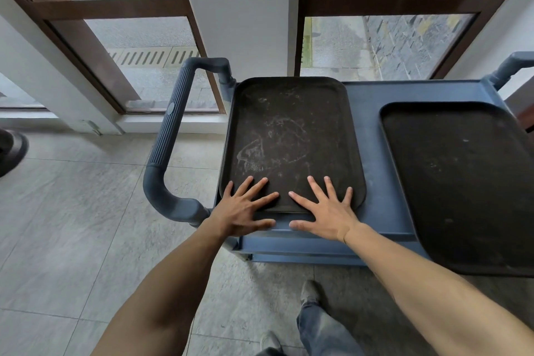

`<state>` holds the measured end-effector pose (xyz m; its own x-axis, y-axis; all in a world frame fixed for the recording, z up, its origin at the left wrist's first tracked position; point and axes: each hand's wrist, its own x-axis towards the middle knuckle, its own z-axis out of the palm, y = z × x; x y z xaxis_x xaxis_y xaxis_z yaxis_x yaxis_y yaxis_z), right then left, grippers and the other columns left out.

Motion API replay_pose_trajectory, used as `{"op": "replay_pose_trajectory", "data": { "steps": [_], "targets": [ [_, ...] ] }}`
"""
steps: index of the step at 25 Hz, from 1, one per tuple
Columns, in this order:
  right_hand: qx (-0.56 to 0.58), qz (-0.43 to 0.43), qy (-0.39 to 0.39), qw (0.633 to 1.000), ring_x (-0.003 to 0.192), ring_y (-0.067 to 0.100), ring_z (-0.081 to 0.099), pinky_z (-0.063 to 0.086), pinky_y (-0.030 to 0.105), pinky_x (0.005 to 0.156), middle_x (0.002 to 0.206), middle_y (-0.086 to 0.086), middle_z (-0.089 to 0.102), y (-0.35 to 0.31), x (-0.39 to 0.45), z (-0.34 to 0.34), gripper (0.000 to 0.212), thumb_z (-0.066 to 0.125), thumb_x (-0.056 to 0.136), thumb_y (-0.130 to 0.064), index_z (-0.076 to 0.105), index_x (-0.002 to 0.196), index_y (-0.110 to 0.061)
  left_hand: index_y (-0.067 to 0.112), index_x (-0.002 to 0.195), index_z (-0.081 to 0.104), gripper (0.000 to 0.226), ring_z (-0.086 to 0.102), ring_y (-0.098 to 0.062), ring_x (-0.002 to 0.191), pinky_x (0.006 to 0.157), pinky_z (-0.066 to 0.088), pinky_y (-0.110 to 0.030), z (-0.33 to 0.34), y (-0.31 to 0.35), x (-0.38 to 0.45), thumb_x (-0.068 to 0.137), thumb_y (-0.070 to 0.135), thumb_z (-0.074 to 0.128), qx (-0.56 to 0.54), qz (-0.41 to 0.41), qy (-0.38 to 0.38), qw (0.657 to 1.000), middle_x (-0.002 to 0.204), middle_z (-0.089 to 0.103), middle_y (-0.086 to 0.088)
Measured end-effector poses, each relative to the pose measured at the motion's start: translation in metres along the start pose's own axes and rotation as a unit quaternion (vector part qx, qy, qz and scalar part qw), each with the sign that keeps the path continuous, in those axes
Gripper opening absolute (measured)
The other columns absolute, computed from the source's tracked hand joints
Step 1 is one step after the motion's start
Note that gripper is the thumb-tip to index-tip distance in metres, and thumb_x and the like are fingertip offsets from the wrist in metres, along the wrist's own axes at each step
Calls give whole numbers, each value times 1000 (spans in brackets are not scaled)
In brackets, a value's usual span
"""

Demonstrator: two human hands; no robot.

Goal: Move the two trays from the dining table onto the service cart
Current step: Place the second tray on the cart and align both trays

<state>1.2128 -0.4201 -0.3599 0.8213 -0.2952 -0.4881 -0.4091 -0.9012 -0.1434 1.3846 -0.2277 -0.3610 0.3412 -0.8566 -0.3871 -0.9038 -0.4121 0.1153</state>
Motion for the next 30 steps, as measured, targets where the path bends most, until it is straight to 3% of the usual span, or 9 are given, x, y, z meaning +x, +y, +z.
{"op": "replay_pose_trajectory", "data": {
  "steps": [3,6,8,12,25,30],
  "targets": [
    [-12,-10,-18,1000,145,37,-28,-4,80,105,162,-3,-29,1,-11,2,102,30,60,-100,-12,145,-62,60,146,-9,91,-19,-22,150,117,-7,-59,1,-1,-4,68,98,18,5,5,-11,1000,163,-20,11],
    [-41,-2,-10,999,146,40,-24,1,80,104,162,-2,-28,0,-18,5,109,63,71,-76,-16,146,-58,60,145,-13,102,-21,-27,149,117,-5,-61,0,-1,-4,62,98,31,23,15,-23,999,163,-23,9],
    [-43,6,-1,999,147,41,-21,3,80,104,163,-3,-26,-3,-19,6,108,68,77,-63,-15,145,-60,59,146,-14,106,-21,-31,149,117,-2,-62,-1,-3,-5,65,90,48,46,24,-27,998,163,-24,6],
    [-33,12,-2,999,147,40,-20,6,79,105,163,-4,-24,-6,-23,6,99,66,84,-55,-12,144,-62,59,146,-14,104,-19,-34,149,117,3,-63,-1,0,-9,76,69,63,66,27,-34,997,163,-23,5],
    [-36,18,32,999,150,39,-8,16,76,108,167,-5,-9,-19,-49,21,66,39,105,-29,0,149,-58,55,151,-1,64,-6,-34,151,117,11,-63,14,20,-39,102,45,39,49,14,3,999,167,-9,4],
    [-46,27,0,999,150,37,-10,10,73,110,166,-3,-15,-21,-56,24,82,52,95,-50,-7,153,-47,47,154,-4,84,-2,-28,152,119,11,-54,18,21,-51,94,46,55,52,-6,3,999,167,-8,4]
  ]
}}
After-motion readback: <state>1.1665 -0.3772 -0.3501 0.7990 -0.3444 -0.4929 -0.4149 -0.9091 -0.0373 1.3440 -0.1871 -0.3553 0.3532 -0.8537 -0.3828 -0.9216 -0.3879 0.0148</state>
